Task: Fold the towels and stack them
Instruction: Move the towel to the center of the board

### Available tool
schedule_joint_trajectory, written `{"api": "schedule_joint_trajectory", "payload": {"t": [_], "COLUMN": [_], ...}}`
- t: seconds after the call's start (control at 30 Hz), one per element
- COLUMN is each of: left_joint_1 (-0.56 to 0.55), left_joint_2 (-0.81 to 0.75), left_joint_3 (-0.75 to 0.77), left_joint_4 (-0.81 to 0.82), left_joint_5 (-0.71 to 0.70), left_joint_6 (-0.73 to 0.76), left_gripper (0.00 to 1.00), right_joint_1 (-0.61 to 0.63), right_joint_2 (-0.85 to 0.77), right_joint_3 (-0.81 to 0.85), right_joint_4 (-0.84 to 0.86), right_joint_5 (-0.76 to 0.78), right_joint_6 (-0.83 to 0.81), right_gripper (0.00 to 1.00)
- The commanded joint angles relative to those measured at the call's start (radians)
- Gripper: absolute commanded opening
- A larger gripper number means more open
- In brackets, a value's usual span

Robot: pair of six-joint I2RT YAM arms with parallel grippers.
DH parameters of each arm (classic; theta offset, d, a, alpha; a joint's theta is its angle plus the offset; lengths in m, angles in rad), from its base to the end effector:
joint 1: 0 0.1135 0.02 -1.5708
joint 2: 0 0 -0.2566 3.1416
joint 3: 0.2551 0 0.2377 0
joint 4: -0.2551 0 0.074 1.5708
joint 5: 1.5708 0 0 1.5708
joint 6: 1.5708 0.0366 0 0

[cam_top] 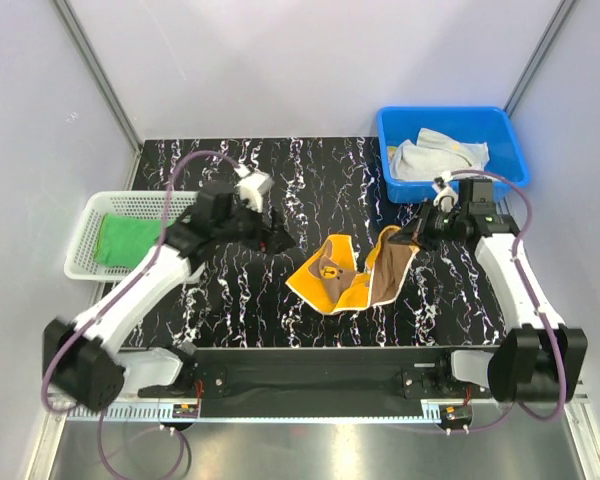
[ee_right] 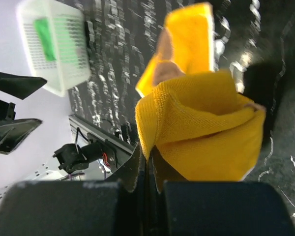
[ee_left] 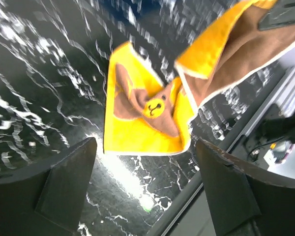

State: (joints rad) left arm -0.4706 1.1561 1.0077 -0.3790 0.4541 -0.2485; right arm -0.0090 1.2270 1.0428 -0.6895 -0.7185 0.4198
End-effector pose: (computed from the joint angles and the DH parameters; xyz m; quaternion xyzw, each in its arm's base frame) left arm 0.2114 -0.1255 0.3199 0.2051 0.8271 -0.3535 0.3858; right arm 0.2360 0.0220 0.2941 0.0699 0.8853 0.3887 0.2456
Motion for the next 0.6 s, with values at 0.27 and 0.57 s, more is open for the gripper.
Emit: {"api": "schedule_joint_trajectory", "payload": {"t": [0.27,0.57], "left_joint_1": [-0.279,-0.295], "left_joint_2": [0.440,0.830], "left_joint_3": [0.141,0.478], "left_joint_4": [0.334,0.282], "left_joint_5": [-0.205,-0.195], "left_joint_6": [0.216,0.325], "left_gripper": [0.81,0.79], "right_joint_1": [0.003,0.003], "right_joint_2": [0.137,0.206], "right_joint_3": [-0.142,-0.156], "right_joint_4": [0.260,0.246], "right_joint_5": [0.079,0.234], "right_joint_6": [0.148,0.100], "right_gripper": [0.08,0.30]}}
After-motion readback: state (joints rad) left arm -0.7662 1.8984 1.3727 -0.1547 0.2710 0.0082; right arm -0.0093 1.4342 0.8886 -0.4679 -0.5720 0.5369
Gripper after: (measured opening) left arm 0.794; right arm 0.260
